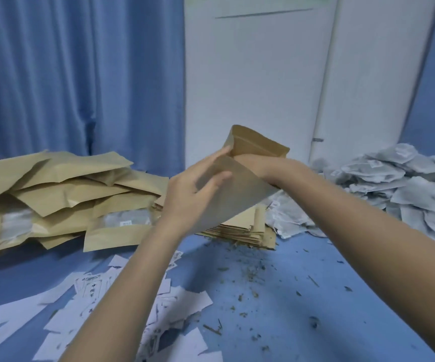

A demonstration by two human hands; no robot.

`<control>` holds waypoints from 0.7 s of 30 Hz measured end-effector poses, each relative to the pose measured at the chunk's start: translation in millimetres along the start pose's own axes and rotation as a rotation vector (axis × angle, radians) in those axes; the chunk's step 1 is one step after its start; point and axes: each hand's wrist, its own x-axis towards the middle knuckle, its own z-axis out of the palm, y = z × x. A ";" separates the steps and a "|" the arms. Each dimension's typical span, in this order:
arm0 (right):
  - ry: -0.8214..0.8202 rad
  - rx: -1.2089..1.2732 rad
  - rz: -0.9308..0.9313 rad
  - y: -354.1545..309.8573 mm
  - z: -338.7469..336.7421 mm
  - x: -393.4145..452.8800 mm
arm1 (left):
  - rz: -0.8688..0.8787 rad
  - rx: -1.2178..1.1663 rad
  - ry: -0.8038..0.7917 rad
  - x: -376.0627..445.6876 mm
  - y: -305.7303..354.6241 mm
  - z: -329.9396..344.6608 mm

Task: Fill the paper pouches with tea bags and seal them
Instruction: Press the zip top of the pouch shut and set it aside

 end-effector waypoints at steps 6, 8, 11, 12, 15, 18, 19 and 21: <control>0.273 -0.105 0.017 16.2 -46.4 -36.7 | -0.110 -0.235 0.196 24.0 11.1 10.3; 0.328 -0.060 0.024 23.3 -61.3 -52.8 | -0.143 -0.306 0.227 30.2 14.8 12.9; 0.316 -0.044 -0.015 35.8 -71.5 -73.6 | -0.251 -0.426 0.234 35.4 14.8 17.7; 0.286 -0.069 -0.032 41.1 -72.0 -77.6 | -0.291 -0.463 0.222 36.0 14.2 20.2; 0.267 -0.179 0.027 55.5 -70.6 -83.3 | -0.374 -0.553 0.190 34.8 11.8 28.4; 0.296 -0.210 0.087 68.3 -69.2 -82.2 | -0.440 -0.645 0.151 32.2 9.0 35.7; 0.303 -0.230 0.096 70.8 -69.0 -81.0 | -0.457 -0.681 0.137 31.5 8.9 38.5; 0.326 -0.309 0.103 73.1 -67.5 -79.4 | -0.490 -0.721 0.134 29.3 9.2 46.8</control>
